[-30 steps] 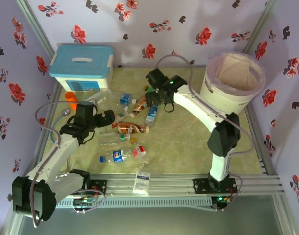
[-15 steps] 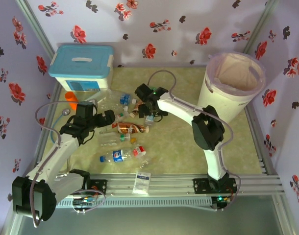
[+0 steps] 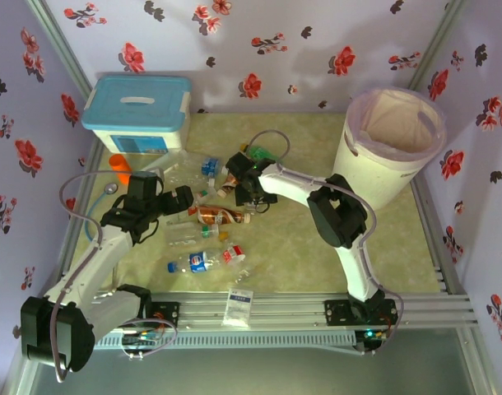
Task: Put the plastic bottles in the bin
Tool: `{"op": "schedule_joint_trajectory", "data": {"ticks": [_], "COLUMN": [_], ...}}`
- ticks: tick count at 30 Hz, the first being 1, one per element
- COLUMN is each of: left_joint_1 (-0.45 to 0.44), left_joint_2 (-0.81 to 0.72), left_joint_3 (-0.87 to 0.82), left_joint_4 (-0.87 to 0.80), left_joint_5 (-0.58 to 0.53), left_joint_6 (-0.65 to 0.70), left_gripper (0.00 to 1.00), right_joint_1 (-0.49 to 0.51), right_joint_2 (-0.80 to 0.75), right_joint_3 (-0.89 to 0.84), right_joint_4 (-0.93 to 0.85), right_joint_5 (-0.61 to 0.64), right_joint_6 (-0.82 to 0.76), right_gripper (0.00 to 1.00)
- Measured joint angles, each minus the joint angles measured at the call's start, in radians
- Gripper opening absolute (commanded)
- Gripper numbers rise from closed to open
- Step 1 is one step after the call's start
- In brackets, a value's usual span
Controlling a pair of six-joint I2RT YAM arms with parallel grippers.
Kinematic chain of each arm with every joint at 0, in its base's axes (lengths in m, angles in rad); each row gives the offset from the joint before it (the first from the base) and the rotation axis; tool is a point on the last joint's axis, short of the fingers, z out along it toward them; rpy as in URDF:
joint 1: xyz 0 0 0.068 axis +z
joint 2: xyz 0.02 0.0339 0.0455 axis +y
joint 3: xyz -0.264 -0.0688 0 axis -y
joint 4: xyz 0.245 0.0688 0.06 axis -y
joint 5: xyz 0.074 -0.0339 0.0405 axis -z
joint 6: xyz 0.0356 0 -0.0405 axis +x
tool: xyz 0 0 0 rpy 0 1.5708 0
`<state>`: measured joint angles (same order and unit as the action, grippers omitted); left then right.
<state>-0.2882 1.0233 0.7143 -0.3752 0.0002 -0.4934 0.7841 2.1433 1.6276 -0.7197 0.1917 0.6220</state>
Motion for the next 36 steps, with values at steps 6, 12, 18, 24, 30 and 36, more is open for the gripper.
{"op": "schedule_joint_trajectory", "data": {"ticks": [6, 12, 18, 24, 30, 36], "left_joint_1": [0.000, 0.000, 0.000, 0.000, 0.000, 0.000], "left_joint_2": [-0.010, -0.014, -0.016, -0.016, -0.016, -0.016], "left_joint_3": [-0.011, -0.013, -0.013, -0.013, -0.013, -0.013], "left_joint_4": [0.000, 0.000, 0.000, 0.000, 0.001, 0.001], "left_joint_5": [0.000, 0.000, 0.000, 0.000, 0.000, 0.000], "left_joint_6": [0.000, 0.000, 0.000, 0.000, 0.000, 0.000], "left_gripper": [1.00, 1.00, 1.00, 1.00, 1.00, 1.00], "right_joint_1": [-0.009, -0.014, -0.014, -0.014, -0.017, -0.055], "right_joint_2": [0.000, -0.008, -0.072, -0.142, -0.196, -0.227], "right_joint_3": [-0.006, -0.010, -0.009, 0.071, 0.233, 0.460], "right_joint_4": [0.010, -0.003, -0.045, -0.125, -0.216, -0.322], "right_joint_5": [0.000, 0.021, 0.046, 0.079, 0.138, 0.220], "right_joint_6": [-0.002, -0.022, -0.054, -0.115, -0.190, -0.277], "right_gripper": [0.70, 0.63, 0.62, 0.59, 0.57, 0.56]}}
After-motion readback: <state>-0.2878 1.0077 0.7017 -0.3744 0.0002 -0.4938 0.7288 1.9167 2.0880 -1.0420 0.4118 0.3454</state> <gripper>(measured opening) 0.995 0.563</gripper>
